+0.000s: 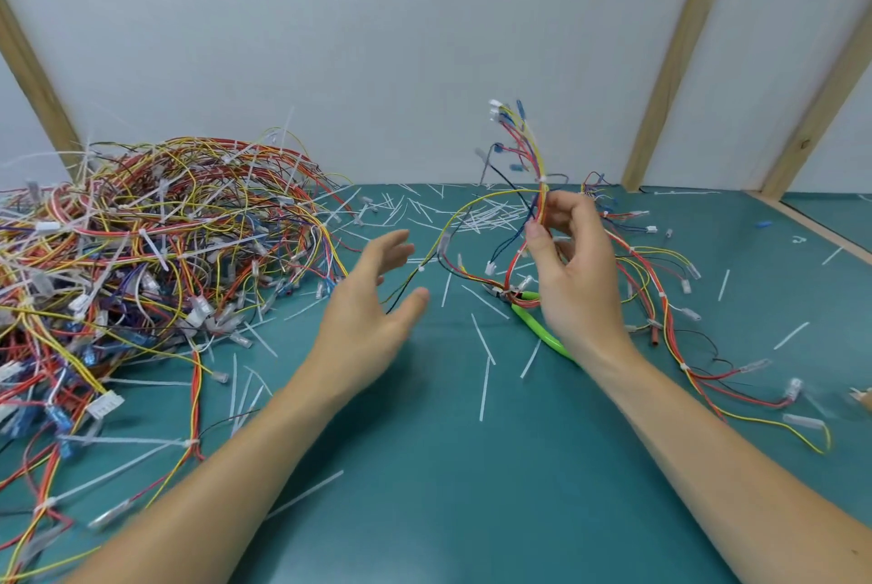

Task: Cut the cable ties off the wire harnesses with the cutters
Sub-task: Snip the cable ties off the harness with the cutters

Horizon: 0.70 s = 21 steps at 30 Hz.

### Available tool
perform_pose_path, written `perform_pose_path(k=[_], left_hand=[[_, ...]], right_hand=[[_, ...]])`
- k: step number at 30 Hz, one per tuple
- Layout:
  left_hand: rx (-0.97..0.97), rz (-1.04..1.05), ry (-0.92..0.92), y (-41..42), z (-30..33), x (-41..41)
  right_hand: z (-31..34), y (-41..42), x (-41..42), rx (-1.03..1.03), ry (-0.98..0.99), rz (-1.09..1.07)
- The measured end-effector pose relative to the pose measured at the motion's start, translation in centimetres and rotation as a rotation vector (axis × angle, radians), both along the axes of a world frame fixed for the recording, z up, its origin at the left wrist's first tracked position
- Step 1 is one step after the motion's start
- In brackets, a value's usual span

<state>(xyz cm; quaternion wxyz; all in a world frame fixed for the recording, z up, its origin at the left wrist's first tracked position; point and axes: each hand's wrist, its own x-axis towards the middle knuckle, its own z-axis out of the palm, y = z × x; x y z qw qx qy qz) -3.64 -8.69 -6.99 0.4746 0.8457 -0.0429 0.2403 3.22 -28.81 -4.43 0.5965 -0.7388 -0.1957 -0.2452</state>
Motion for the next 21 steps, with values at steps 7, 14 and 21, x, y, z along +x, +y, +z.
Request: perform_pose_path(k=[7, 14, 21], left_hand=[[0.006, -0.271, -0.009, -1.4, -0.5, -0.1], [-0.517, -0.052, -0.255, -1.9, 0.9, -0.4], [-0.639, 0.09, -0.267, 0.3, 1.9, 0.5]], right_hand=[[-0.5, 1.9, -2.3, -0.318, -0.239, 0.224], [-1.1, 2.4, -2.9, -0.497, -0.149, 0.394], [-1.8, 0.3, -0.5, -0.841, 0.004, 0.009]])
